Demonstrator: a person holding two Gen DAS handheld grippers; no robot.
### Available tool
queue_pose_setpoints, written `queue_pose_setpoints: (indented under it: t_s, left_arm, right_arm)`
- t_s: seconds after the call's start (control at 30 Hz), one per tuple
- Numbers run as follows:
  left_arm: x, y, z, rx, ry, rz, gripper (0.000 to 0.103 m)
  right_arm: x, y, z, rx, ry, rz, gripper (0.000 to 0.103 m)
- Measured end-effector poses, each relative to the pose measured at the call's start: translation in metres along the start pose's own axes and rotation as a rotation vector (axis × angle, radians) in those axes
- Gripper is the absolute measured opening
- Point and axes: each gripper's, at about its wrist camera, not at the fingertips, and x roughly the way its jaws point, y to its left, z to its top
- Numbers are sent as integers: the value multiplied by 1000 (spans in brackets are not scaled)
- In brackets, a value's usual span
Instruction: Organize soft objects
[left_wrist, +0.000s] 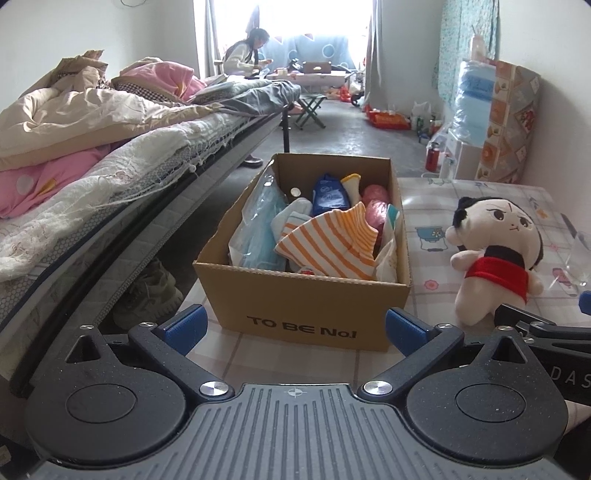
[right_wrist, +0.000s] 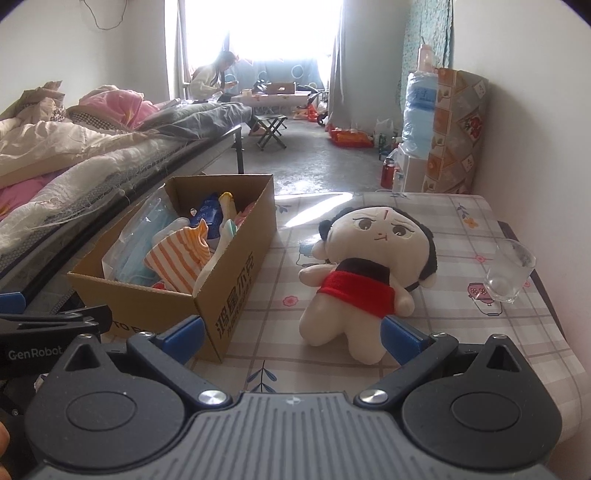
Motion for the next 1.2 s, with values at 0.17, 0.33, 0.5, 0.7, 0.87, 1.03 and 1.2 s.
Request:
queue_pose_setpoints:
  t_s: [0.17,0.33,0.5,0.7,0.87,1.03,1.2]
  left_arm:
    - [-1,-1,-2,5,6,-11,103]
    - [1,-1,-3,13,22,-9,103]
    - [4,-4,-6,26,42,-3,103]
    - [4,-3,-6,28,42,-1,103]
    - [4,-3,-4,27,36,1,103]
    - [4,-4,-5,27,42,-1,103]
    - [5,-5,-5,28,52,-4,103]
  right_arm:
    - [-1,-2,-1,-2,1,-7,103]
    - [-3,-2,-2,-11,-1,-10,103]
    - [0,-2,-4,-13,14,-2,103]
    - [3,-3,-6,-7,27,6,103]
    - [2,-3,-4,-6,22,5,103]
    - [1,-2,-5,-7,20,0,103]
    - [1,-3,-6,-6,28,-1,103]
